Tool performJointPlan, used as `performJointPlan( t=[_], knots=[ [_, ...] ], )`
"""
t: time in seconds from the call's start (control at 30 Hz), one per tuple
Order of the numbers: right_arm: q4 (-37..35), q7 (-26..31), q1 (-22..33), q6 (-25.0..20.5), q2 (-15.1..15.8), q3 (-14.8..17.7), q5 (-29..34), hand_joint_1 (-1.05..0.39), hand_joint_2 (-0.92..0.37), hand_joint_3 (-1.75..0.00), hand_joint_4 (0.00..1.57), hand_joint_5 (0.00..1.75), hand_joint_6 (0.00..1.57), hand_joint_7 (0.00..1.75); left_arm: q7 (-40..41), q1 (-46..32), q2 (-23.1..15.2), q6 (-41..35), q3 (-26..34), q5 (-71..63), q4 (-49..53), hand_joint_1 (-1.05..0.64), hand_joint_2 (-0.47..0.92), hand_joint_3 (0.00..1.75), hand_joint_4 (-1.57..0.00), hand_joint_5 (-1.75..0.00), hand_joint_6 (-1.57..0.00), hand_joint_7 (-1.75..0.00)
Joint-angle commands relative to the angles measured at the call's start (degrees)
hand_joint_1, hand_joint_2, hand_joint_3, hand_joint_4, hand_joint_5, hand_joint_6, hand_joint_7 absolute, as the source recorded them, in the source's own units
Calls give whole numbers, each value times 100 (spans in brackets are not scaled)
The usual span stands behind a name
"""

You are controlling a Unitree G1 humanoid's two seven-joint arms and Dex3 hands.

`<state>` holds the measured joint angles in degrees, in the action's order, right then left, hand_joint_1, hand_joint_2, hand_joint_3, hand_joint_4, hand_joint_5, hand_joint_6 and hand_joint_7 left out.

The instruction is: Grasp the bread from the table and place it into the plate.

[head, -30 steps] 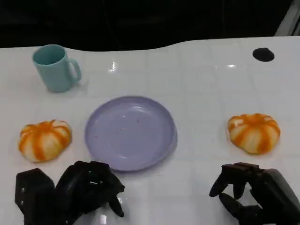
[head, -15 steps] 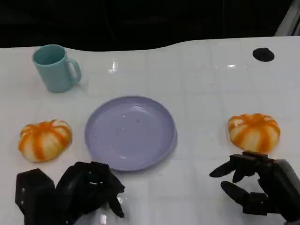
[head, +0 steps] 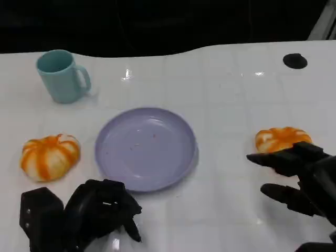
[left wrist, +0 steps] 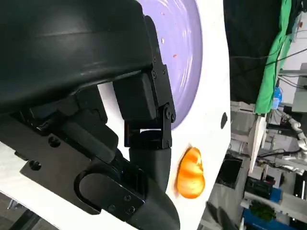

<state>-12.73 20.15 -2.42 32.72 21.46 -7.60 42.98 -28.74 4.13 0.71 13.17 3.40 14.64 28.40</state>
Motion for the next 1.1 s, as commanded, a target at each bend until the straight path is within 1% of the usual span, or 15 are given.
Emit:
performJointPlan(
  t=[0.03, 0.1, 0.27, 0.37, 0.43, 0.53, 0.63, 0.67, 0.77, 0.93, 1.1],
  knots=[
    [287, -181, -21, -493, 232, 54, 141, -46, -92, -3, 32, 33, 52, 1, -67, 19, -79, 126, 89, 61, 99, -105, 80, 0, -156, -83, -157, -54],
    [360, -314, -97, -786, 272, 49, 209, -48, -92, -3, 26, 29, 47, 0, -82, 22, -83, 144, 90, 60, 121, -105, 80, 0, -156, -83, -157, -53],
    [459, -561, -272, -1354, 324, -56, 389, -49, -89, 0, 18, 25, 40, 0, -46, 13, -80, 140, 91, 14, 107, -105, 80, 0, -157, -83, -157, -55],
    [460, -615, -375, -1622, 329, -163, 550, -48, -87, 0, 16, 25, 38, 0, -24, -5, -87, 155, 83, -18, 93, -105, 81, 1, -157, -84, -157, -55],
    [435, -640, -494, -1926, 313, -291, 814, -48, -85, 0, 15, 26, 38, 0, -16, -9, -86, 157, 83, -26, 90, -105, 81, 1, -157, -84, -157, -56],
    [397, -726, -648, -2340, 273, -470, 1092, -44, -81, 0, 13, 28, 37, 0, -6, -25, -83, 137, 78, -31, 60, -105, 81, 1, -157, -84, -157, -56],
    [299, -816, -787, -2640, 246, -631, 1220, -38, -78, 0, 4, 42, 36, 0, 0, -36, -52, 88, 89, 8, 34, -105, 80, 0, -157, -84, -157, -56],
    [262, -819, -826, -2707, 242, -675, 1244, -37, -77, 0, 2, 46, 35, 0, -1, -38, -44, 79, 92, 19, 31, -105, 80, 0, -157, -84, -157, -55],
    [75, -795, -969, -2859, 228, -807, 1264, -34, -76, 0, 0, 49, 36, 0, 1, -52, -36, 75, 88, 18, 9, -105, 79, 0, -157, -84, -157, -55],
    [-246, -857, -1188, -3126, 165, -1015, 1229, -31, -75, 0, 0, 47, 34, 0, -6, -79, -36, 40, 83, 24, -56, -105, 79, 0, -157, -83, -157, -55],
    [-624, -781, -1407, -3226, 118, -1207, 1209, -32, -75, 0, 1, 47, 35, 1, 3, -92, -42, 42, 86, 15, -78, -105, 80, 0, -157, -83, -157, -55]
  ],
)
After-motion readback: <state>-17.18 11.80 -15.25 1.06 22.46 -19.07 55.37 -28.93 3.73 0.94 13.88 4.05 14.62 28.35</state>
